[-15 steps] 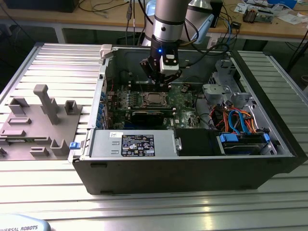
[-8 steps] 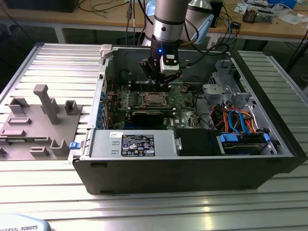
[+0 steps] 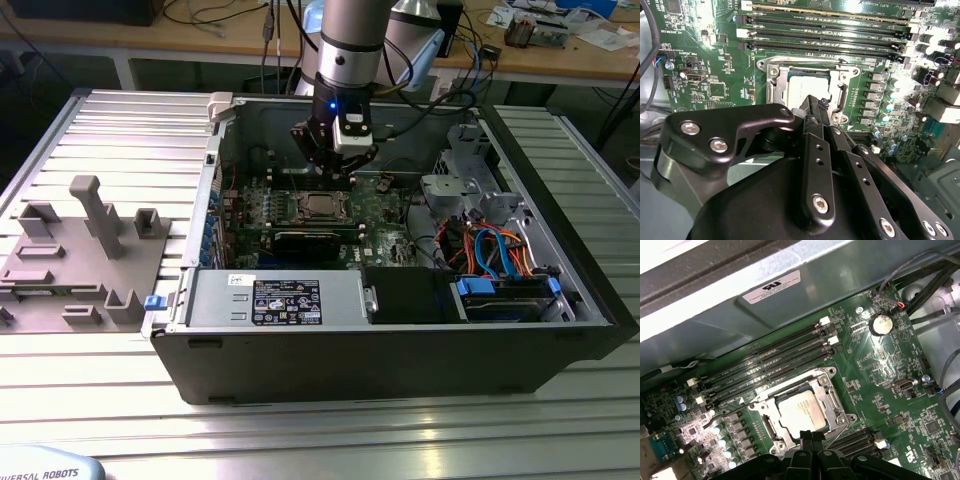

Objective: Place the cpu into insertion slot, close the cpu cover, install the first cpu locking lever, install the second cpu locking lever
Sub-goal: 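Install the first cpu locking lever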

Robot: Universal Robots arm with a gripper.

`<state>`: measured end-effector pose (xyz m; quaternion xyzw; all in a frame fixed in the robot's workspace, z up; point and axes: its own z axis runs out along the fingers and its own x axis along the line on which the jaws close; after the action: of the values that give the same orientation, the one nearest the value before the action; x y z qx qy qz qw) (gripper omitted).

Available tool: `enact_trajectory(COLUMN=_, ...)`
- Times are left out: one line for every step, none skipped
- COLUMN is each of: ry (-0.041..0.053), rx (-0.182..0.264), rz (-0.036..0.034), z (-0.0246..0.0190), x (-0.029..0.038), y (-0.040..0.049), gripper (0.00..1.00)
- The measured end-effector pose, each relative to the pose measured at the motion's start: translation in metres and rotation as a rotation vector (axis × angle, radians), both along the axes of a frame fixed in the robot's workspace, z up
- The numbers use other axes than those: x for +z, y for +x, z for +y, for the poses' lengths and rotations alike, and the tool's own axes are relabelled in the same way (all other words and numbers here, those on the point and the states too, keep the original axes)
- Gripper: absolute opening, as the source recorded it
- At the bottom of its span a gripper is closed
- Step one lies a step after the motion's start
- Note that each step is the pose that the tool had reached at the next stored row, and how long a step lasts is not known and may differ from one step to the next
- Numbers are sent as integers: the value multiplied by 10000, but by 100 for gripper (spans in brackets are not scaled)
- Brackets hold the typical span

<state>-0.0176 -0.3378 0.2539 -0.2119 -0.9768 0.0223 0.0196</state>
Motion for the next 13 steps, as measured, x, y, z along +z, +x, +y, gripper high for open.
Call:
enact_trajectory(ry=117, rx=4, rz=0, z=0, x=0, y=0, gripper=11)
enact_trajectory(ry=173, rx=7, rz=0, z=0, x=0, y=0, gripper=11)
enact_trajectory(ry=217, rx=20, rz=0, z=0, x=0, y=0, gripper=11)
enact_trajectory(ry=251, rx=60, rz=0, z=0, x=0, y=0, gripper=11)
enact_trajectory(ry=287, rx=94, rz=0, z=0, x=0, y=0, gripper=11)
enact_trajectory(ry=317, rx=133, rz=1, z=0, x=0, y=0, gripper=11)
enact_trajectory(ry=330, rx=163, rz=0, z=1, x=-1, y=0, gripper=11)
enact_trajectory(ry=332, rx=207, rz=1, z=1, x=-1, y=0, gripper=11)
enact_trajectory(ry=332, rx=250, rz=3, z=0, x=-1, y=0, gripper=11)
enact_trajectory(ry=331, rx=311, rz=3, z=0, x=0, y=1, gripper=11)
enact_trajectory(ry=331, rx=348, rz=4, z=0, x=0, y=1, gripper=11)
enact_trajectory(ry=330, rx=388, rz=5, z=-1, x=0, y=0, gripper=11)
enact_trajectory(ry=330, rx=389, rz=5, z=0, x=0, y=1, gripper=11)
